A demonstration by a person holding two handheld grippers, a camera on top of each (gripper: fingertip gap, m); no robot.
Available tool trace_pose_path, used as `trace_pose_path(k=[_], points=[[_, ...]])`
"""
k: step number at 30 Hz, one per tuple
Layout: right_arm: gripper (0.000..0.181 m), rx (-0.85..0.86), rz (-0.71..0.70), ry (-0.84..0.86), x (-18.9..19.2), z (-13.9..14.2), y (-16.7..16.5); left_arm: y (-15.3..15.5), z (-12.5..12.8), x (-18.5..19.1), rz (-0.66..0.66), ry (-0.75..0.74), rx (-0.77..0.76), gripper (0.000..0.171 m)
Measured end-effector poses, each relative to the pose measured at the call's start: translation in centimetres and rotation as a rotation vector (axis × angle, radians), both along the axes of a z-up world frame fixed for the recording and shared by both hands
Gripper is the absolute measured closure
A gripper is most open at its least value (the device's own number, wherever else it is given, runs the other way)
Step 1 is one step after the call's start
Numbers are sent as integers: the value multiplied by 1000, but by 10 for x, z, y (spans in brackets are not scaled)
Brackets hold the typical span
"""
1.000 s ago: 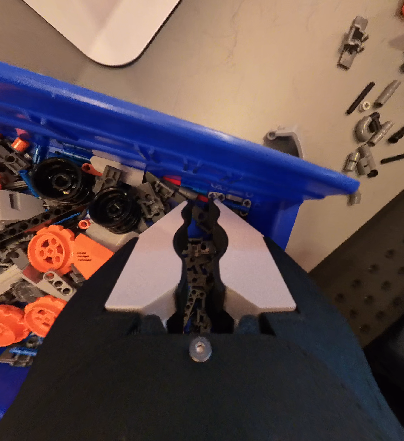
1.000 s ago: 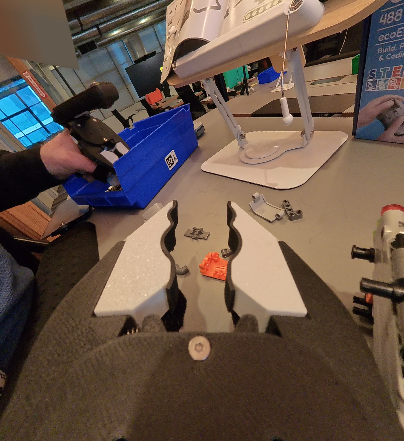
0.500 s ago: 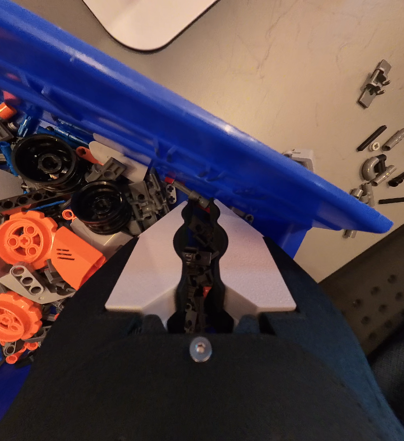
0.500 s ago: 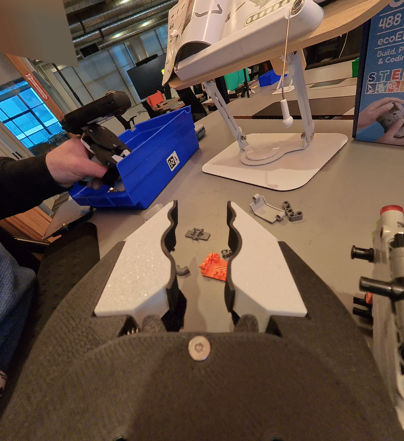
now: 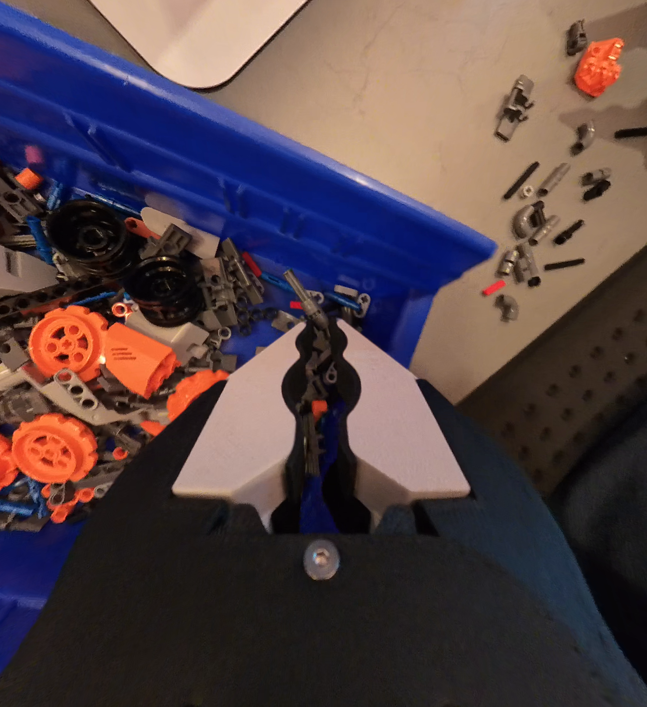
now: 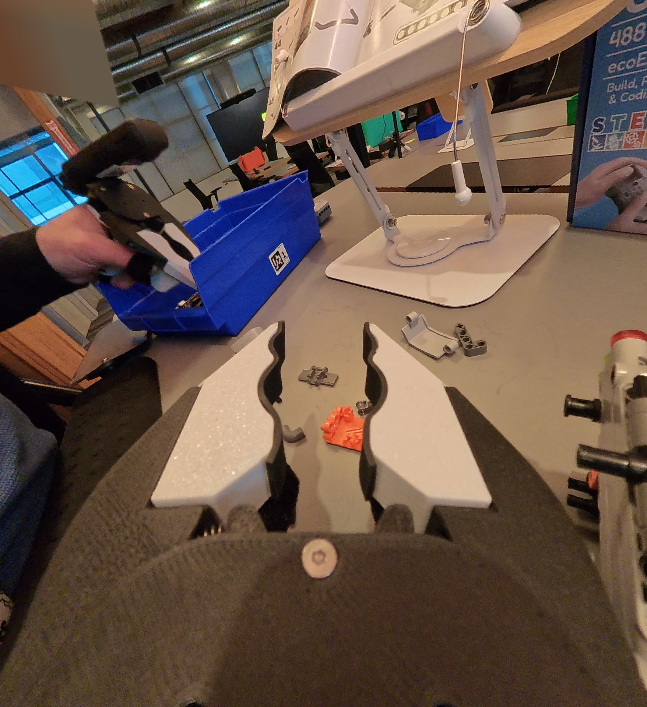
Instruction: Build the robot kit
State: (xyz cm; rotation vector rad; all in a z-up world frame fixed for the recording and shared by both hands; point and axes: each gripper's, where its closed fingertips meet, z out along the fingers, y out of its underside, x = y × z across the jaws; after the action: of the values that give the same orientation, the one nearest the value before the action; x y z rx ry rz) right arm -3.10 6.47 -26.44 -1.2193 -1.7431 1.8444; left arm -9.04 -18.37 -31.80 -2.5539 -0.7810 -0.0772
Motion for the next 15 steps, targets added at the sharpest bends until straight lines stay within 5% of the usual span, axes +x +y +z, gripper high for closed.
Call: trace_pose_path(k=[8, 11, 15], points=[[143, 0, 7, -2, 0, 0, -2, 31, 61, 74, -333, -6, 97, 166], [143, 3, 9, -3, 1, -1, -2, 51, 47, 96, -351, -47, 100, 166], [144, 6, 11, -6, 1, -1, -3, 66, -1, 102, -324, -12, 2, 166]])
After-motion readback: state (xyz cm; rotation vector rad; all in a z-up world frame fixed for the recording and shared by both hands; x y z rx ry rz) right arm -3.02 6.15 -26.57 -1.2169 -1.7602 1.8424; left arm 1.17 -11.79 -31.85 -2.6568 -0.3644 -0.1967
